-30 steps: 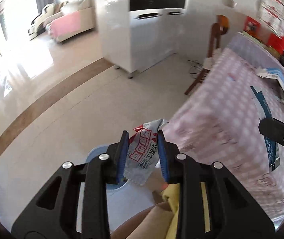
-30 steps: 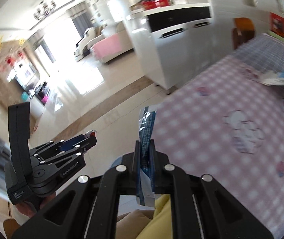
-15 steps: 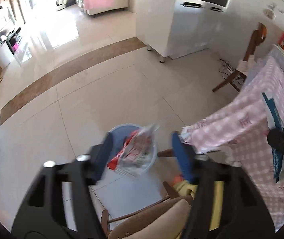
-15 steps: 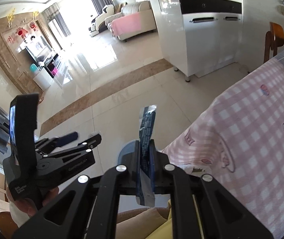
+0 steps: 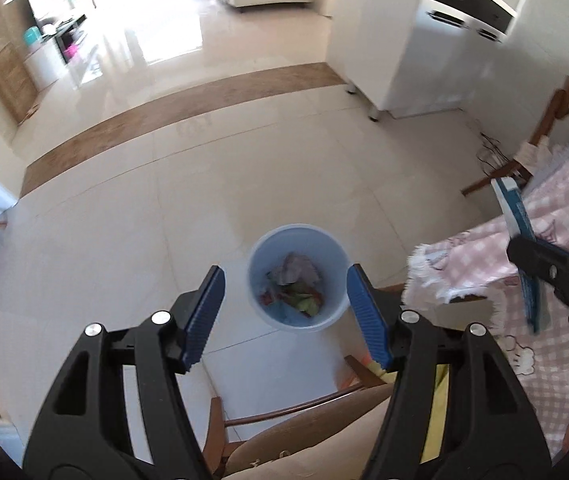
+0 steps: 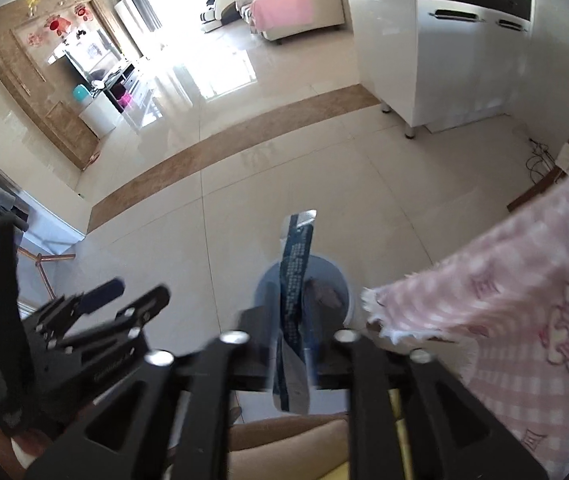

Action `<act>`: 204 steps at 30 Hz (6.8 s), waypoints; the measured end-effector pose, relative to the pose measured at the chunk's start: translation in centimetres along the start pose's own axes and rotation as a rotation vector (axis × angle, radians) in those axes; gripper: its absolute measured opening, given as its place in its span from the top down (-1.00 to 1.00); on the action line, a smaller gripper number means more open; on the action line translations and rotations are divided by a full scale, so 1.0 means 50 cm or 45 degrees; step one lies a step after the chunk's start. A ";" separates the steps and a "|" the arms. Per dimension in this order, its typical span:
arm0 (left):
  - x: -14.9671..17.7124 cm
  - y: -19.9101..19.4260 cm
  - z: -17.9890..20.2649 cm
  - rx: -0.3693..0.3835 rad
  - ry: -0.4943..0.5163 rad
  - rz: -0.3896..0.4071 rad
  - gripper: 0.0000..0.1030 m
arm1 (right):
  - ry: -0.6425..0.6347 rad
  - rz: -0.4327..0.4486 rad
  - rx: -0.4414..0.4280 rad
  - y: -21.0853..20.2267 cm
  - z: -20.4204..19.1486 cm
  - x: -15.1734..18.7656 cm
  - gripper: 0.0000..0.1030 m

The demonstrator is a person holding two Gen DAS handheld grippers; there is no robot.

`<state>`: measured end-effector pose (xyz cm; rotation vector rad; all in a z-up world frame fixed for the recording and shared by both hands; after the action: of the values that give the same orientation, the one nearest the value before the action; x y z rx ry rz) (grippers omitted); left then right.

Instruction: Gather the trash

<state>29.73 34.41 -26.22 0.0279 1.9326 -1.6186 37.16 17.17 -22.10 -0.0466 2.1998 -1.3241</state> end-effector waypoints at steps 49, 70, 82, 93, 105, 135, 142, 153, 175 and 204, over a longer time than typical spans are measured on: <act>0.168 -0.357 0.879 0.599 0.923 0.236 -0.56 | 0.820 0.624 0.560 -0.654 0.664 0.383 -0.71; 0.261 -0.365 1.240 0.671 1.220 0.239 -0.44 | 1.151 0.652 0.759 -0.815 0.887 0.574 -0.71; 0.241 -0.377 1.151 0.752 1.181 0.254 0.79 | 0.983 0.450 0.707 -0.701 0.926 0.394 -0.60; 0.194 -0.372 1.034 0.777 1.027 0.231 0.85 | 0.854 0.529 0.677 -0.679 0.819 0.360 0.55; 0.160 -0.409 0.907 0.748 0.895 0.329 0.86 | 0.730 0.596 0.573 -0.684 0.650 0.328 0.55; 0.018 -0.246 0.312 0.359 0.331 0.291 0.86 | 0.191 0.302 0.210 -0.297 0.151 0.104 0.55; 0.014 -0.164 0.233 0.281 0.257 0.192 0.86 | 0.146 0.194 0.167 -0.201 0.092 0.094 0.55; -0.011 -0.042 0.153 0.273 0.073 0.046 0.84 | 0.085 0.098 0.163 -0.115 0.060 0.079 0.55; 0.045 -0.026 -0.088 -0.033 -0.128 0.062 -0.39 | -0.063 0.001 0.066 0.006 -0.067 0.019 -0.35; 0.061 -0.219 0.425 0.294 0.424 0.260 -0.58 | 0.333 0.396 0.285 -0.406 0.311 0.139 -0.62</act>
<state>32.19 11.47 -19.31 0.6025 1.8927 -1.7720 33.73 -7.81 -13.94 0.5593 2.1380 -1.4486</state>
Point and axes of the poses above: each gripper's, at about its wrist camera, not at the fingertips, and y roughly the way its jaws point, z to its right, x to its underside, the point moved 10 cm from there along y, roughly the way its jaws point, and after that the axes turned 7 degrees about -x, right-handed, at the moved point
